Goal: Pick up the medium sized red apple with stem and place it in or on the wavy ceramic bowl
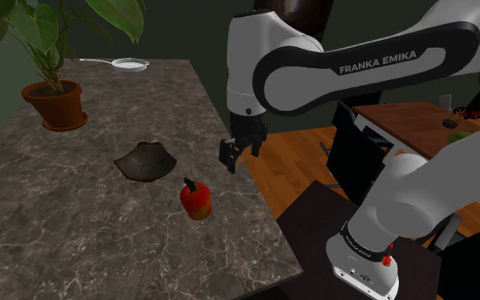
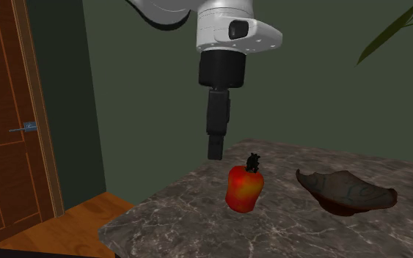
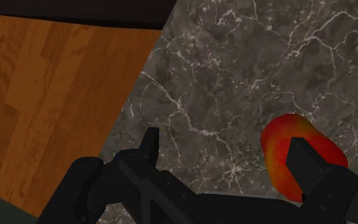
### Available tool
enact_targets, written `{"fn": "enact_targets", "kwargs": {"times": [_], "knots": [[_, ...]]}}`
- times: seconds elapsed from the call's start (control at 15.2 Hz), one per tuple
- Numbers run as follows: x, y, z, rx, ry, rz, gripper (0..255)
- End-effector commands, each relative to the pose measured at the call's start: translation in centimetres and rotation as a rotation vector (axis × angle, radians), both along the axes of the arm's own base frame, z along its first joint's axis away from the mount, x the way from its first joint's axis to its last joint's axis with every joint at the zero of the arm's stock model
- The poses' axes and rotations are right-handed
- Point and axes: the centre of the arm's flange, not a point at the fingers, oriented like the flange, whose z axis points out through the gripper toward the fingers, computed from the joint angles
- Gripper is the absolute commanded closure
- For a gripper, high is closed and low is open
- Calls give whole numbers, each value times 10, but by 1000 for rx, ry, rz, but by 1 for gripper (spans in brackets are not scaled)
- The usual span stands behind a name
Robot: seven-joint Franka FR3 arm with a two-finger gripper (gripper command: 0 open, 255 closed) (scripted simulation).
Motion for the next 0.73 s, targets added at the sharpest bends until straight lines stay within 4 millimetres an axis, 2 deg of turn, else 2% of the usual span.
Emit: {"fn": "enact_targets", "kwargs": {"times": [0.0,0.53,0.59,0.66], "knots": [[8,22,-11,-7,-4,8,0],[34,111,-69,-44,-16,40,0],[36,119,-75,-47,-17,43,0],[35,119,-80,-47,-17,43,0]]}}
